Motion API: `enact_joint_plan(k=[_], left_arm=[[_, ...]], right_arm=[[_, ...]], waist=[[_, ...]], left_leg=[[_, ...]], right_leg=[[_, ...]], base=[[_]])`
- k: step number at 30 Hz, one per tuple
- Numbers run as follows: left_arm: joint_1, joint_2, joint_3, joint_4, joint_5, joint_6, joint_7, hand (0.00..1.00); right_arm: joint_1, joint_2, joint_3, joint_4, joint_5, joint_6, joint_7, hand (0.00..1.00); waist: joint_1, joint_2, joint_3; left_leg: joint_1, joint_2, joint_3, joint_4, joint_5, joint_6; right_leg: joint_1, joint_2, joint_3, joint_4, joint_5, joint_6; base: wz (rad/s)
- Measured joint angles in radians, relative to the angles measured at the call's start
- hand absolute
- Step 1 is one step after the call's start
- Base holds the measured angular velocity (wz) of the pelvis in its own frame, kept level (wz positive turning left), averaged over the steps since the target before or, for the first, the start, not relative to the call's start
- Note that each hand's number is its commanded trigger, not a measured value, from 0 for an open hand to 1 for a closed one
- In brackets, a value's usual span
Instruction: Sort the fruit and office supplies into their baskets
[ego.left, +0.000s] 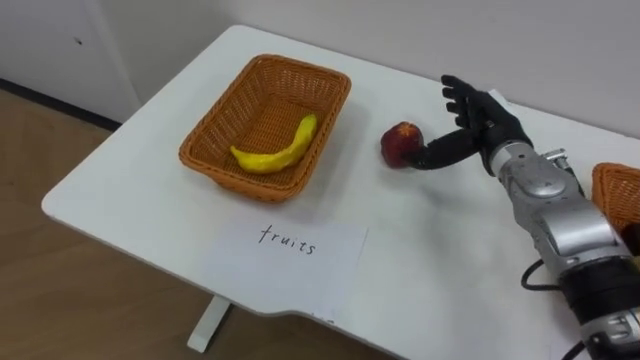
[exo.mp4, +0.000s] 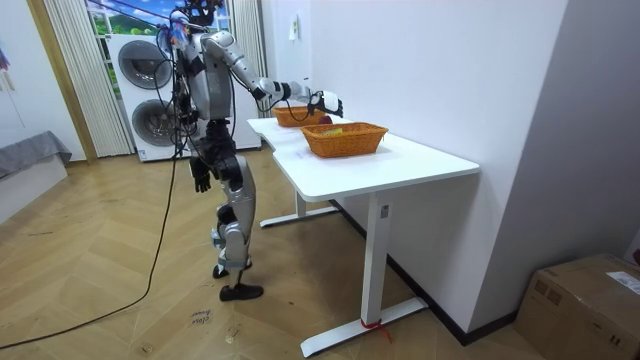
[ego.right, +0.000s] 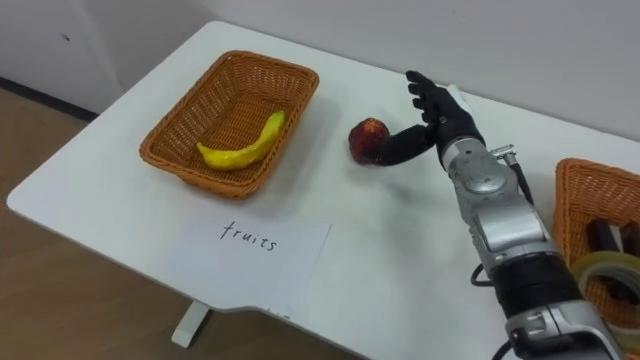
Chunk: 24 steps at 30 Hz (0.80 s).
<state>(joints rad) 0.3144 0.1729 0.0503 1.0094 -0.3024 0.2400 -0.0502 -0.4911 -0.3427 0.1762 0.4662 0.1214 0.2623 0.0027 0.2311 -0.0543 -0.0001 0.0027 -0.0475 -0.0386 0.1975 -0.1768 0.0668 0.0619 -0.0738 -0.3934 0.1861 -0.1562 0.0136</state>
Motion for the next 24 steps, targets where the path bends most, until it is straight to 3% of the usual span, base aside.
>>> enact_joint_plan(k=[7,16,24], left_arm=[[0.004,-0.003,-0.016,0.002,0.023,0.028,0.0,0.0],[0.01,-0.005,-0.019,0.002,0.022,0.065,-0.007,0.0],[0.01,-0.003,-0.036,0.002,0.022,0.068,-0.005,0.0]], right_arm=[[0.0,0.006,0.0,0.041,0.029,0.0,0.0,0.0],[0.0,0.07,0.003,0.059,0.03,0.001,-0.004,0.0],[0.0,0.071,0.041,0.101,0.037,0.002,-0.036,0.0]], waist=[[0.023,-0.001,0.0024],[0.026,0.001,0.0038],[0.038,-0.002,0.0033]], left_leg=[[0.001,0.0,-0.005,0.007,0.0,0.0],[-0.003,-0.001,-0.012,0.009,0.0,0.0],[-0.007,-0.002,-0.02,0.009,0.0,0.0]], right_leg=[[0.007,0.0,-0.006,0.0,0.0,0.0],[0.006,-0.001,-0.017,0.0,0.0,0.0],[0.005,-0.001,-0.024,0.0,0.0,0.0]], base=[[0.01],[0.02],[0.02]])
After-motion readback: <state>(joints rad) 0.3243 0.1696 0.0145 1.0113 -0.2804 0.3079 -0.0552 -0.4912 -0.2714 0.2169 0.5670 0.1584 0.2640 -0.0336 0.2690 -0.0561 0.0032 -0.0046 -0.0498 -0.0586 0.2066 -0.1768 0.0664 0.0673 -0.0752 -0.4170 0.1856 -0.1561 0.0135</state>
